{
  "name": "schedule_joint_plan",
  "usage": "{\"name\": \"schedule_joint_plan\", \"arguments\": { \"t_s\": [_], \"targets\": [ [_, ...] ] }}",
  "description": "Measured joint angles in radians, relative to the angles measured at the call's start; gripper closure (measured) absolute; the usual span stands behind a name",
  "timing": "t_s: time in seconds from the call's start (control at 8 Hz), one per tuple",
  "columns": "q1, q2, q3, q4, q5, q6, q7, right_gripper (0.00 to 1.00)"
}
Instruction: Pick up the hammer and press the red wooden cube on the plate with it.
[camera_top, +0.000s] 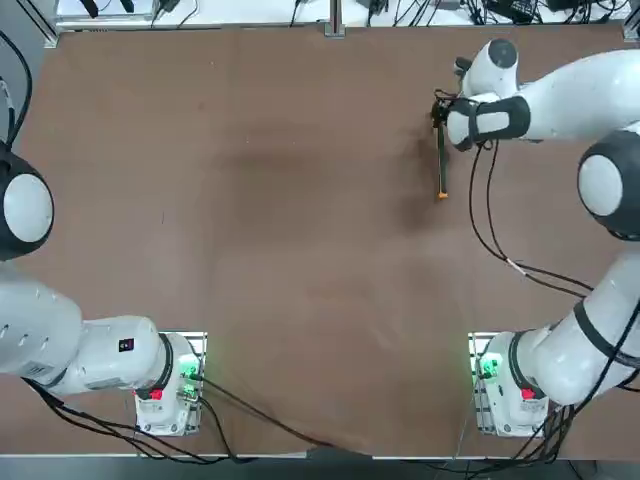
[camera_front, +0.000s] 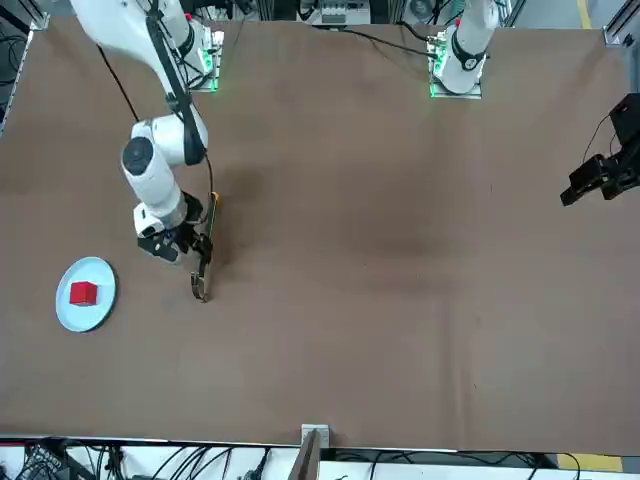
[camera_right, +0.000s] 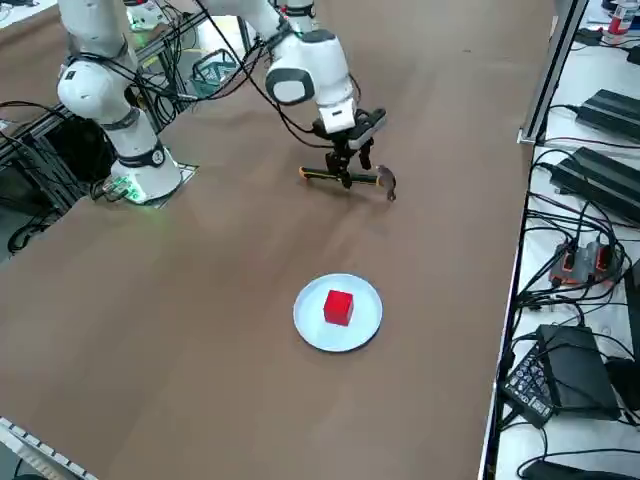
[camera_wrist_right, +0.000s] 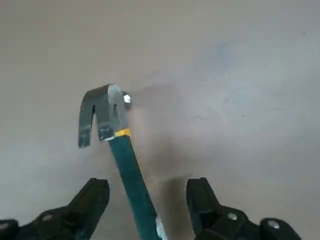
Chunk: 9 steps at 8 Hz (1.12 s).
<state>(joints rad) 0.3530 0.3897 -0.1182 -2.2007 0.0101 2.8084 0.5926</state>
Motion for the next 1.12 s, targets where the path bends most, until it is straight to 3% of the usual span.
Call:
{"name": "schedule_joint_plan", "arguments": {
  "t_s": [0.38,0.62,0.88,1.0,1.12],
  "targets": [
    [0.003,0.046,0.0,0.043,0.0,0.004,0.021,0.13],
    [0.003,0.051,0.0,0.045,0.0,0.004,0.023,0.28],
    [0.006,0.051,0.0,0.046,-0.001,0.004,0.022,0.69],
    [0.007,0.05,0.0,0.05,-0.001,0.005,0.021,0.77],
    [0.007,0.047,-0.002,0.057,-0.001,0.006,0.018,0.79]
  ]
}}
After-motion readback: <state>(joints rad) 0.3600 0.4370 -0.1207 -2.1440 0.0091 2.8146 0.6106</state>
